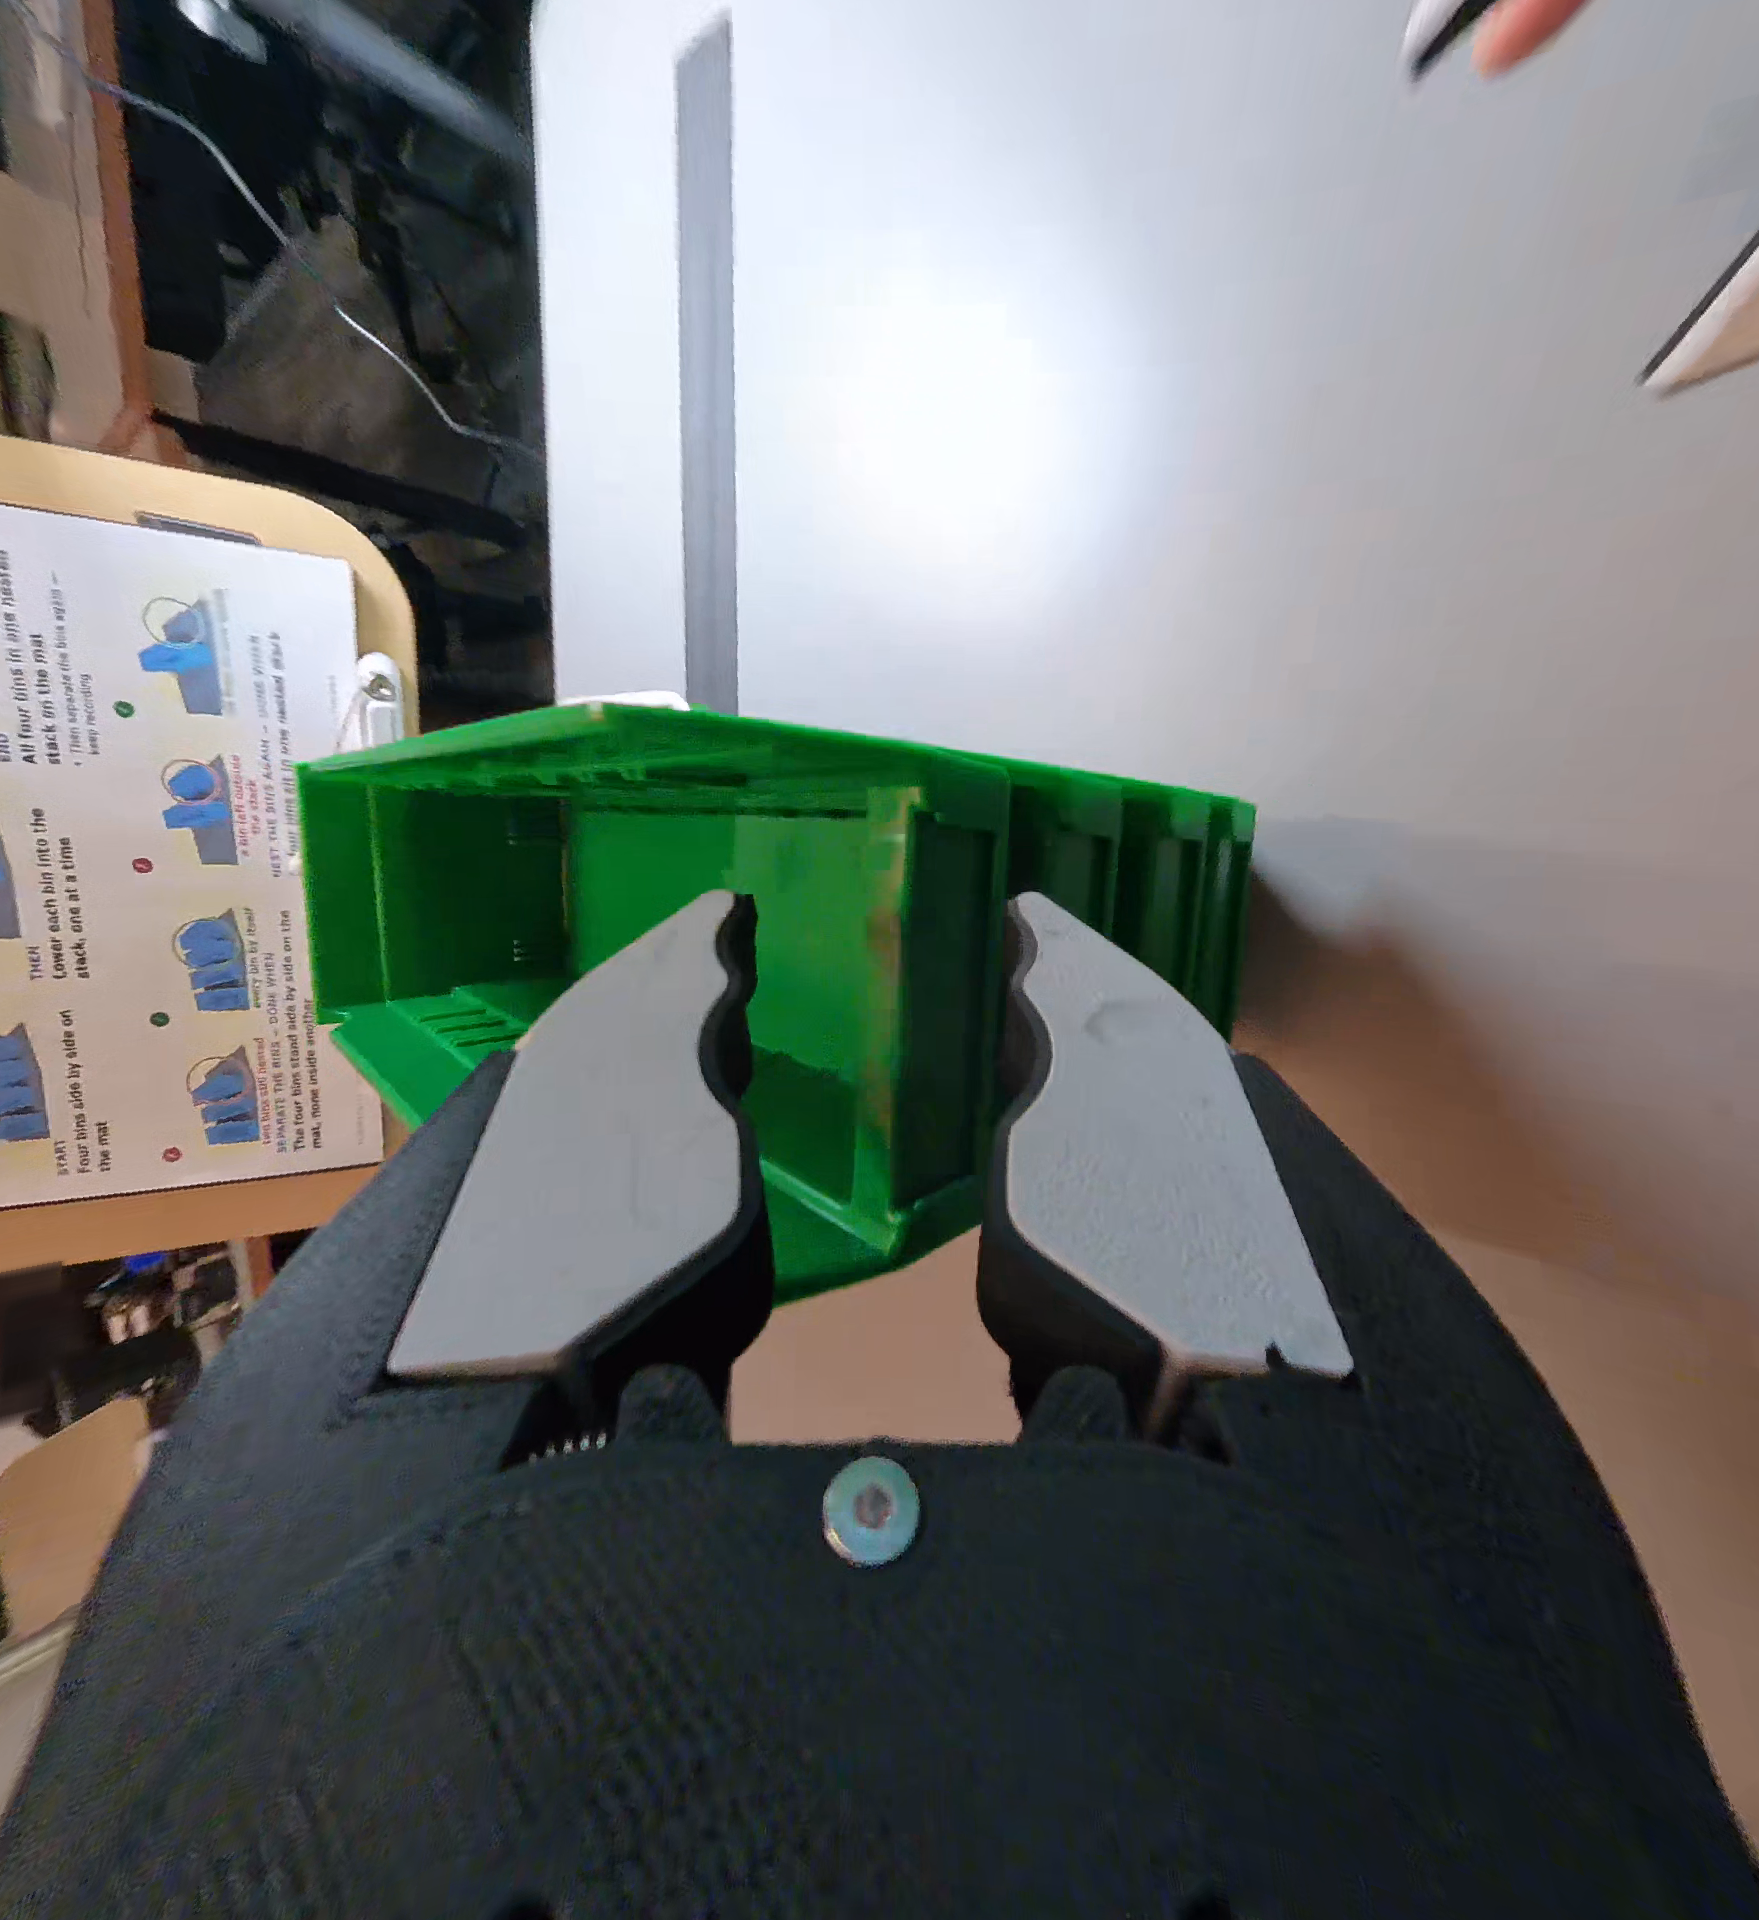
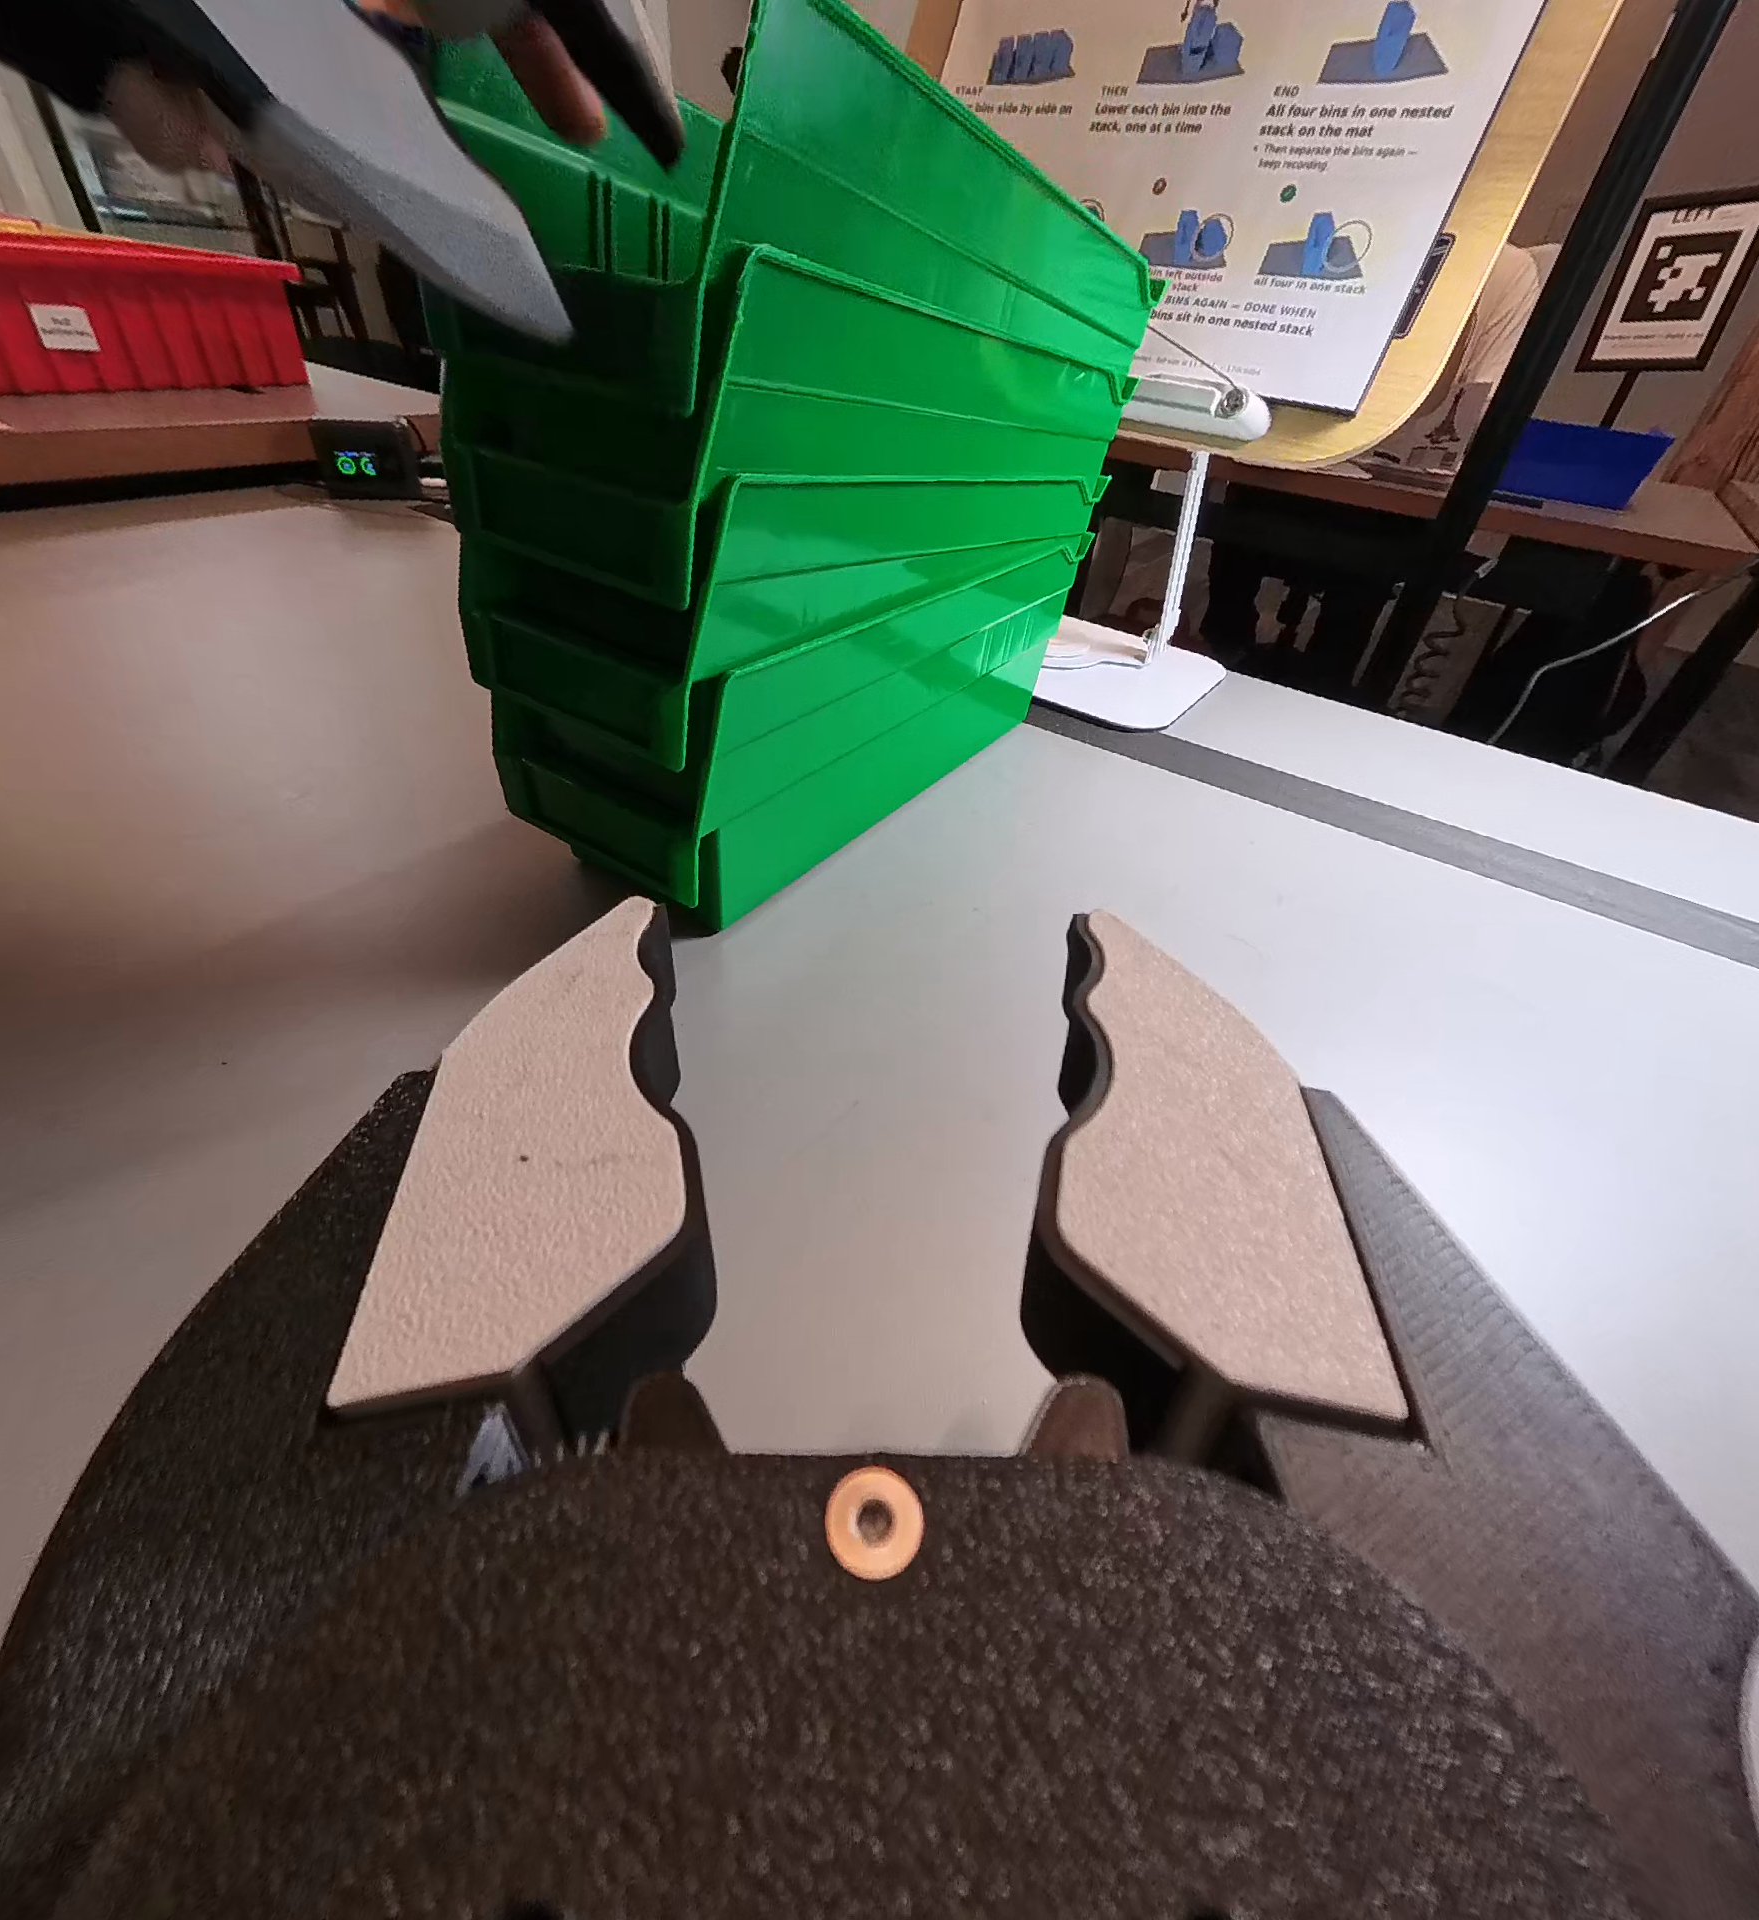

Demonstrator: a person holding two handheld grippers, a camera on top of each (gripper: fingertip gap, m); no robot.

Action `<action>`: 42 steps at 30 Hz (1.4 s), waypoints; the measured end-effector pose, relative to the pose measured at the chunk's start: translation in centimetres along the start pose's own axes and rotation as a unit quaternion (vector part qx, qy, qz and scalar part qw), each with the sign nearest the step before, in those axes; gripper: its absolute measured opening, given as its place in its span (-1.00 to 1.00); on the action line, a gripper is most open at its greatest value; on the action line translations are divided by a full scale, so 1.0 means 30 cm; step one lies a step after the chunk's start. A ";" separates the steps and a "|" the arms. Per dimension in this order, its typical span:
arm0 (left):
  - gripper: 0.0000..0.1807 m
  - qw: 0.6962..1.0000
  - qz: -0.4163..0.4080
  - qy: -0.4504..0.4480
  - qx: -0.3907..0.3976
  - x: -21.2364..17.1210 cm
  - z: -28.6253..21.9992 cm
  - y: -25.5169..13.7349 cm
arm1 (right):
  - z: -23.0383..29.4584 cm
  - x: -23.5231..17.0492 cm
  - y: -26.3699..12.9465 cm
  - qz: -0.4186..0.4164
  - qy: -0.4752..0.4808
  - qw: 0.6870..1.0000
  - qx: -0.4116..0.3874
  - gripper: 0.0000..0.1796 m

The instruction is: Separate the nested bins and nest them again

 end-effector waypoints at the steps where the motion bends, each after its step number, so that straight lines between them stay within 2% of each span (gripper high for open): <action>1: -0.51 1.000 -0.025 -0.013 0.005 0.005 0.005 -0.029 | 0.000 -0.001 0.000 0.000 0.000 1.000 0.000 -0.20; 5: -0.49 0.981 -0.159 -0.096 0.053 -0.017 0.029 -0.155 | 0.001 -0.004 0.001 0.002 0.000 1.000 0.000 -0.20; 8: -0.51 0.941 -0.267 -0.178 0.106 -0.098 0.021 -0.236 | 0.002 -0.007 0.004 0.005 0.002 1.000 0.001 -0.20; 10: -0.52 0.913 -0.307 -0.239 0.120 -0.182 -0.010 -0.268 | 0.003 -0.011 0.007 0.007 0.001 1.000 0.003 -0.20; 16: -0.50 0.872 -0.303 -0.358 0.145 -0.471 -0.201 -0.238 | 0.014 -0.013 0.014 0.000 -0.008 1.000 0.009 -0.20; 20: -0.49 0.843 -0.298 -0.417 0.165 -0.604 -0.329 -0.188 | 0.020 -0.022 0.024 0.002 -0.013 1.000 0.012 -0.20; 22: -0.49 0.844 -0.293 -0.415 0.172 -0.640 -0.367 -0.166 | 0.024 -0.028 0.030 0.005 -0.017 1.000 0.016 -0.19; 26: -0.42 0.865 -0.297 -0.363 0.176 -0.638 -0.383 -0.146 | 0.029 -0.027 0.032 0.006 -0.021 0.999 0.023 -0.16; 33: -0.32 0.872 -0.287 -0.364 0.154 -0.645 -0.401 -0.102 | 0.010 -0.026 0.024 -0.001 -0.015 1.000 0.015 -0.17; 42: -0.39 0.858 -0.300 -0.382 0.168 -0.663 -0.381 -0.140 | 0.019 -0.027 0.026 0.001 -0.033 0.999 0.018 -0.20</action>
Point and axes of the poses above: each gripper's, where its closed fingertips meet, y out along the fingers, x out of its top, z = x × y across the jaws, the point moved 8 cm from there along -y, back along the fingers, and after that the axes turned 8 degrees about -z, right-handed, at the moved point
